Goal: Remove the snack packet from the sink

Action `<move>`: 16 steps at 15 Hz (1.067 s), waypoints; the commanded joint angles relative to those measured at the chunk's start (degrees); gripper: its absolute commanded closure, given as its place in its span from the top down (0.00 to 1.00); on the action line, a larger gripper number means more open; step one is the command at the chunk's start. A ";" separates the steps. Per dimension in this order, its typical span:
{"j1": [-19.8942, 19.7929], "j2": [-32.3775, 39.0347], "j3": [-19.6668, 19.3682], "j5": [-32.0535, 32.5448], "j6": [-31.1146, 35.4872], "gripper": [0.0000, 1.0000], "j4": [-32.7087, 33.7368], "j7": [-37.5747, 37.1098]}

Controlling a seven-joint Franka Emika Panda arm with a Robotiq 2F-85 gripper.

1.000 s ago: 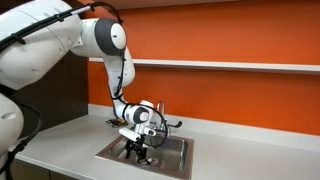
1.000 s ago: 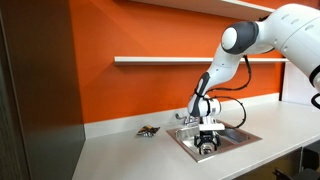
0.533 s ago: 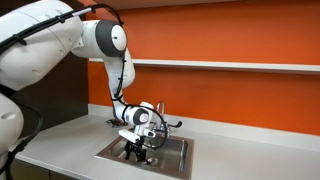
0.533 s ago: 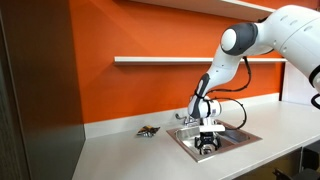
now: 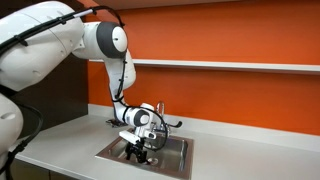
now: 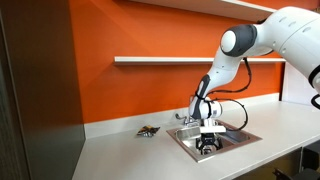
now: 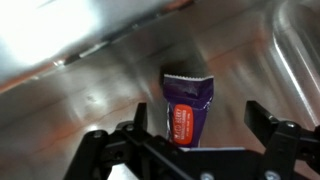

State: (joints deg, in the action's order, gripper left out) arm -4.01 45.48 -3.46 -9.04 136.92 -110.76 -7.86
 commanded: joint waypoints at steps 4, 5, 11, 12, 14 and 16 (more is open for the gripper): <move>-1.02 0.82 -0.10 -0.83 -0.03 1.00 2.13 -0.86; -1.10 0.91 -0.08 -0.84 -0.08 1.00 2.33 -0.83; -1.45 2.05 0.04 -1.06 -0.16 1.00 3.74 -0.73; -1.49 2.30 0.02 -1.08 -0.19 1.00 4.01 -0.72; -1.64 2.71 0.01 -1.16 -0.32 1.00 4.57 -0.71; -1.78 3.11 -0.01 -1.22 -0.42 1.00 5.14 -0.72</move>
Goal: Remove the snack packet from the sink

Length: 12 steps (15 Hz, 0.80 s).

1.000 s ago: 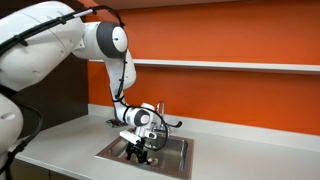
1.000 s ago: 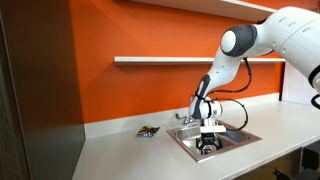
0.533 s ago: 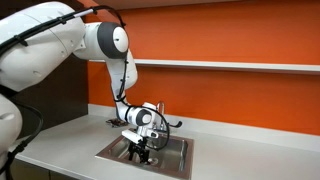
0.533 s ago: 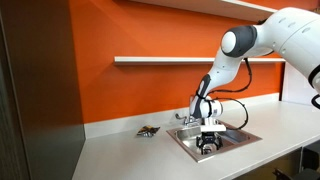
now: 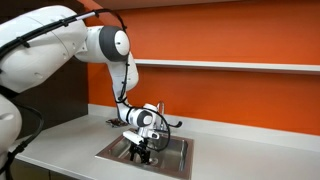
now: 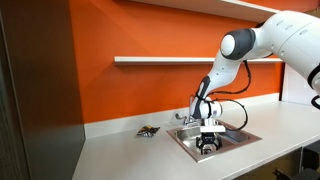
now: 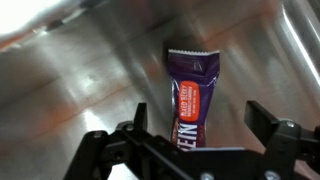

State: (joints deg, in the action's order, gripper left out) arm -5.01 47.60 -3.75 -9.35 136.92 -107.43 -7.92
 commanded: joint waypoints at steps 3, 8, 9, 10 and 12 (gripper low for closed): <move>-1.00 1.63 0.34 -0.95 -0.41 0.72 2.62 -0.56; -1.24 2.43 0.55 -1.06 -0.38 0.34 3.61 -0.32; -1.30 2.63 0.64 -1.12 -0.36 0.25 3.80 -0.20; -1.43 2.92 0.80 -1.23 -0.38 0.18 4.06 -0.02; -1.49 3.37 0.98 -1.42 -0.49 0.05 4.51 0.10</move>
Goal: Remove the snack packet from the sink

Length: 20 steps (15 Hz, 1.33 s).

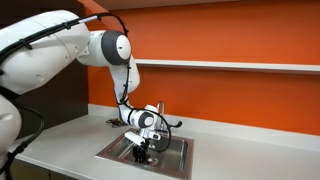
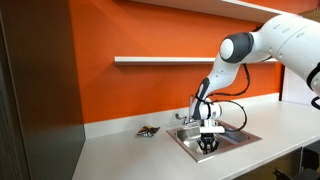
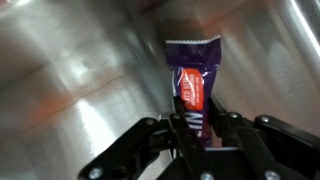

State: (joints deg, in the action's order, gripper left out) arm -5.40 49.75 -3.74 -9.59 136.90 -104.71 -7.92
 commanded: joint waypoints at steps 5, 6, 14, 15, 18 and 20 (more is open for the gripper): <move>-1.07 1.36 1.00 -1.20 -0.69 0.07 2.14 0.20; -0.92 1.03 0.86 -1.01 -0.93 0.07 2.08 0.11; 0.39 -4.39 -0.69 0.67 -3.55 0.07 0.37 -0.90; 0.43 -4.96 -0.83 0.75 -3.93 0.07 0.25 -1.01; 0.65 -6.74 -1.38 1.32 -5.75 0.07 0.05 -1.06; 0.93 -7.93 -1.68 2.01 -7.49 0.07 0.02 -1.12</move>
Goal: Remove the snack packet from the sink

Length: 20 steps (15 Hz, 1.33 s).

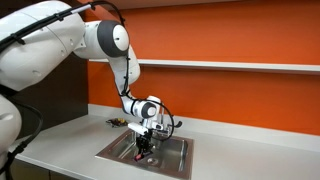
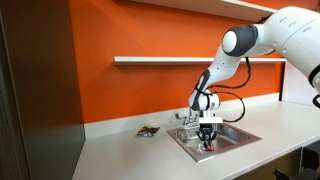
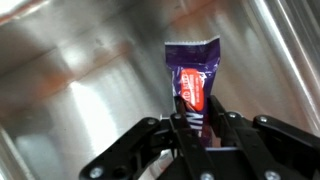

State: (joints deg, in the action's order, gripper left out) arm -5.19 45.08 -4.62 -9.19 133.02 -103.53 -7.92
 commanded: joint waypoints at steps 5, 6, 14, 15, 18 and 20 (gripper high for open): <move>2.23 -7.27 -1.46 4.61 -7.64 0.07 -1.57 -1.16; 2.52 -8.15 -1.39 5.32 -8.15 0.07 -1.73 -1.09; 6.99 -15.81 -0.10 11.17 -8.35 0.07 -5.58 -0.61; 7.62 -16.69 0.17 11.79 -8.11 0.07 -6.42 -0.48; 9.26 -18.86 0.99 13.37 -7.48 0.07 -8.55 -0.17; 10.36 -20.13 1.66 14.60 -7.38 0.07 -9.72 -0.08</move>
State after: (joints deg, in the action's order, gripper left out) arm 4.21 28.80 -4.03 2.89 125.44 -109.79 -7.90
